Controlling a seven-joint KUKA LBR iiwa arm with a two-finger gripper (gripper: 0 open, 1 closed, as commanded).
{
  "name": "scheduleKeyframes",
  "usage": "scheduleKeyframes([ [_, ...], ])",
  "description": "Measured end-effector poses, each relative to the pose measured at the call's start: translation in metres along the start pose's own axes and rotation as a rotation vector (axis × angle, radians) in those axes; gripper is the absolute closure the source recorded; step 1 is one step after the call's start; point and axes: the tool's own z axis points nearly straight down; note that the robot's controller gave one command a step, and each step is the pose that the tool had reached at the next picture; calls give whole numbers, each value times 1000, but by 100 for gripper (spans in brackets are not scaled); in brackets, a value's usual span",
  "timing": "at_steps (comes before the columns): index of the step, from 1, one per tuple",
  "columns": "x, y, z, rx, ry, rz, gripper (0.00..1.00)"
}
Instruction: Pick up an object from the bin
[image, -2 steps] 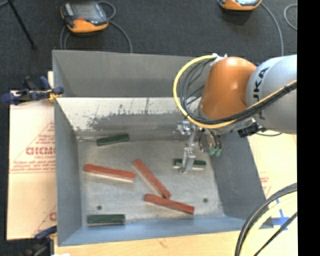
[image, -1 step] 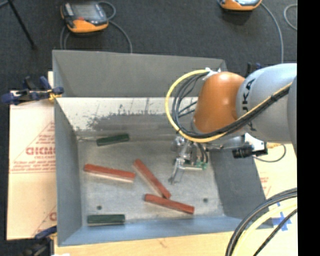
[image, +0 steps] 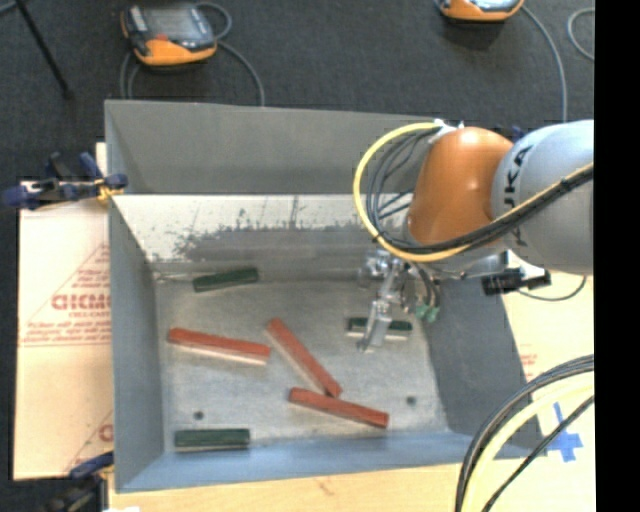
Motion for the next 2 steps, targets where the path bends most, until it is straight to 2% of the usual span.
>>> scheduleKeyframes([
  [1, -5, -23, 50, -1, -1, 90, 0],
  [2, -22, -35, 77, 1, -2, 72, 100],
])
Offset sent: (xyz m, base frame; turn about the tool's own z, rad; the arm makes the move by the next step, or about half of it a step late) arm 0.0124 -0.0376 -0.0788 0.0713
